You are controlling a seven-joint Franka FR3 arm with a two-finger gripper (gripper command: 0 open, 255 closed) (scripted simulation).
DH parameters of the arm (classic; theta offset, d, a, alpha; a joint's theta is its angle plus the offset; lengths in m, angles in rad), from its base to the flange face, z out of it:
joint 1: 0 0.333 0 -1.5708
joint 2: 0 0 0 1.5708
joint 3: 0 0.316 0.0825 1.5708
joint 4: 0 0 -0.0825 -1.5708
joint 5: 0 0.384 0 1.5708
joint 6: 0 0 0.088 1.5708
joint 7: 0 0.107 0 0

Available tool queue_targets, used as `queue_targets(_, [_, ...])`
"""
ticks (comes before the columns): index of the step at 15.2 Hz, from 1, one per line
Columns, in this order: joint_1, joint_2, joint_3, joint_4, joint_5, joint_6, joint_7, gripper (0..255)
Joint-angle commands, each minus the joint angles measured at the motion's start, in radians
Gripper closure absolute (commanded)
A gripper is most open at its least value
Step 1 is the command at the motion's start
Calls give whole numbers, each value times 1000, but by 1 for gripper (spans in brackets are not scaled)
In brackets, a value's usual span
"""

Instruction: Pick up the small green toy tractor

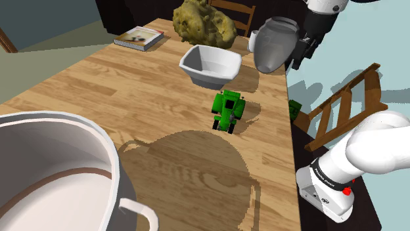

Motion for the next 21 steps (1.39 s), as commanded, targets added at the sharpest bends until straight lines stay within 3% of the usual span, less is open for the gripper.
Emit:
queue_targets(1, [0,0,0,0,0,0,0,0])
queue_targets(11, [-81,15,-200,-224,-98,299,-145,0])
queue_targets(21, [-152,225,-425,-310,-167,647,-308,0])
